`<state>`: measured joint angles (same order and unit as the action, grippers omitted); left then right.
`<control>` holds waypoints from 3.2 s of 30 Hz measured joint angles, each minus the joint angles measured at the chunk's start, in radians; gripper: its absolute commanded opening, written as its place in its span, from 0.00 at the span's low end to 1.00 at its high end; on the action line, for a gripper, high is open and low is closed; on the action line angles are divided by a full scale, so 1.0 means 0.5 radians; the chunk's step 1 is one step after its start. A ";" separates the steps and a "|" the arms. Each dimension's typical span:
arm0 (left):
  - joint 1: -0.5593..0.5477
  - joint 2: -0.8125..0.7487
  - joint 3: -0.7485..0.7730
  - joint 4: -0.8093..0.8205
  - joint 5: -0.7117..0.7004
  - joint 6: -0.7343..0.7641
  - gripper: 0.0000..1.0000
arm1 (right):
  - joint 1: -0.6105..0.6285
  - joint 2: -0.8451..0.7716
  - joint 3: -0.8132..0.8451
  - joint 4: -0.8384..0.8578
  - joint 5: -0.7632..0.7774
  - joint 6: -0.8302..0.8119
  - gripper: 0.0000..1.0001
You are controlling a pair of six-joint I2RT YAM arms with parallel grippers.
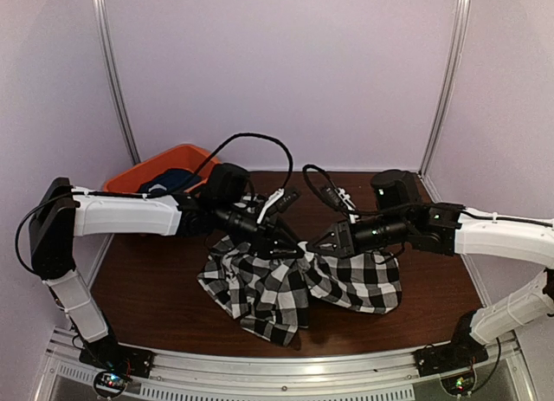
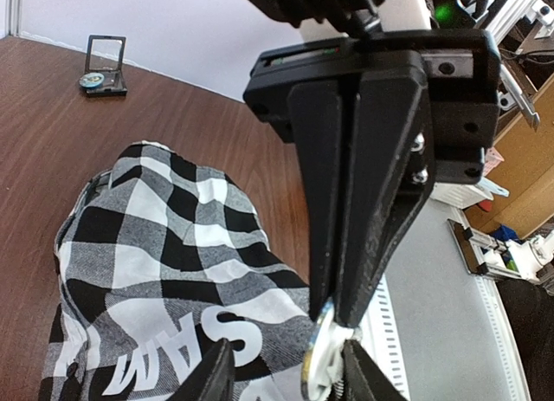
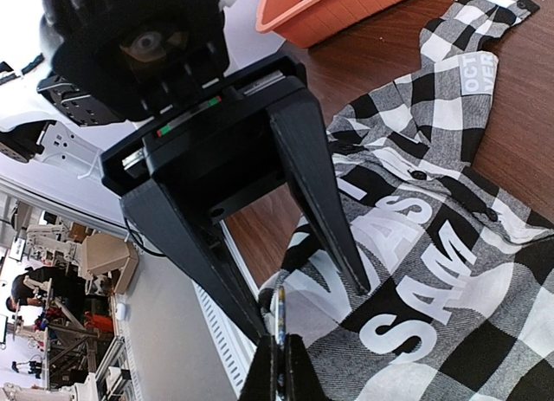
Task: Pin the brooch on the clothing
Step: Pin the brooch to the flattened clothing.
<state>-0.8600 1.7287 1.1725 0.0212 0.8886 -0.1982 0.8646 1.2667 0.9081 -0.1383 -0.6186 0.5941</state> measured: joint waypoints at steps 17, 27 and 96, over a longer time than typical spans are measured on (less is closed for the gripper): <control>-0.045 0.015 0.031 -0.076 -0.162 0.042 0.50 | -0.005 0.000 -0.001 -0.049 0.048 0.007 0.00; -0.037 0.014 0.031 -0.076 -0.119 0.116 0.50 | -0.004 0.000 -0.001 -0.044 0.025 0.006 0.00; -0.005 -0.035 -0.182 0.434 0.050 -0.229 0.14 | -0.014 -0.009 -0.005 0.055 0.024 0.013 0.00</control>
<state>-0.8623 1.7111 1.0817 0.2382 0.9134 -0.3126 0.8574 1.2621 0.9058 -0.1108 -0.6067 0.6006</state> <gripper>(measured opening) 0.109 0.007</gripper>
